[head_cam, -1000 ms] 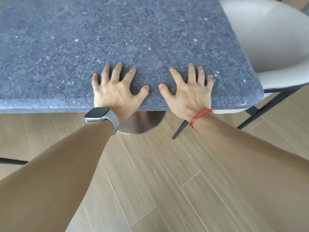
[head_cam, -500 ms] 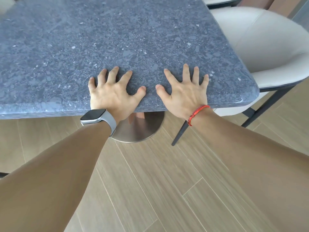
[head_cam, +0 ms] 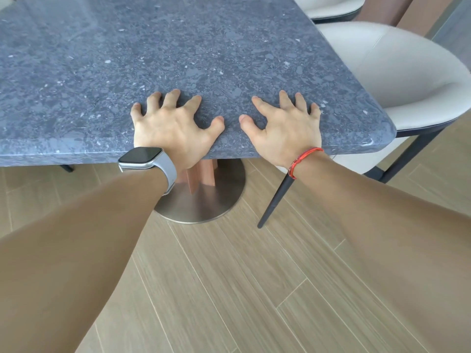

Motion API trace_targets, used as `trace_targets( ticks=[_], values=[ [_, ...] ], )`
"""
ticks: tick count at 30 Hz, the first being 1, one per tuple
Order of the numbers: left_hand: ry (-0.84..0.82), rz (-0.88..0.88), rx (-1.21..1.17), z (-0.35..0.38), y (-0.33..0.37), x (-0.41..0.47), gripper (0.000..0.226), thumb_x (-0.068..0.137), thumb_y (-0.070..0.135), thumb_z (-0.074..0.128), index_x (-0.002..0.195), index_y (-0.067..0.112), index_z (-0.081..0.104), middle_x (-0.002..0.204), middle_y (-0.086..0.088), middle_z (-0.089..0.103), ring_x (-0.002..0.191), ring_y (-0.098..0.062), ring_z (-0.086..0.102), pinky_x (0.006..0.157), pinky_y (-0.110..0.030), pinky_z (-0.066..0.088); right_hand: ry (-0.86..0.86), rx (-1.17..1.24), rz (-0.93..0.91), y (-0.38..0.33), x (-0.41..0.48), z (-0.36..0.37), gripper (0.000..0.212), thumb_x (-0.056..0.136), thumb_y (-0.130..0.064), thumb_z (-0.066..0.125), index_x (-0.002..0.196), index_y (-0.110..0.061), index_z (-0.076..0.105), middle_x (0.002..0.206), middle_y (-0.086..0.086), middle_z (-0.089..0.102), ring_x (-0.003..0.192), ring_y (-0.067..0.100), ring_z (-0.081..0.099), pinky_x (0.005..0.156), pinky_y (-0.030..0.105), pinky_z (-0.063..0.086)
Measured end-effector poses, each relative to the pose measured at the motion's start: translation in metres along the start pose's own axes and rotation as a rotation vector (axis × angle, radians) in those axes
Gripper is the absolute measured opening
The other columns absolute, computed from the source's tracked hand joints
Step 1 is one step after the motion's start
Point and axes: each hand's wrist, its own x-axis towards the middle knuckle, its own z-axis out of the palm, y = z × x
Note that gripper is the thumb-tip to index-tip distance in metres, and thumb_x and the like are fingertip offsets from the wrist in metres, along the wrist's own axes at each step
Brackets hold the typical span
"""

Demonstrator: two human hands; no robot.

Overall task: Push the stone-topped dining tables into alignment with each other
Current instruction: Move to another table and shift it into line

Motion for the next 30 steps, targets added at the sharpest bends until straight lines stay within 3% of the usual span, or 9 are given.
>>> trace_targets(
  ticks=[16,30],
  values=[
    [-0.017,0.007,0.032,0.0004,0.0007,0.0006,0.08,0.088,0.08,0.02,0.152,0.039,0.041,0.159,0.0,0.039,0.149,-0.032,0.028,0.119,-0.061,0.02,-0.009,0.006,-0.031,0.0007,0.0007,-0.004,0.067,0.09,-0.073,0.029,0.147,-0.043,0.046,0.155,0.018,0.041,0.145,0.041,0.029,0.118,0.063,0.017],
    [0.007,0.005,0.015,0.0014,0.0017,-0.0005,0.076,0.089,0.079,0.024,0.148,0.038,0.047,0.156,-0.002,0.043,0.146,-0.033,0.032,0.12,-0.06,0.02,0.048,0.032,-0.033,0.0026,0.0006,0.0013,0.07,0.087,-0.074,0.026,0.144,-0.042,0.05,0.152,0.018,0.046,0.145,0.039,0.033,0.119,0.06,0.019]
  ],
)
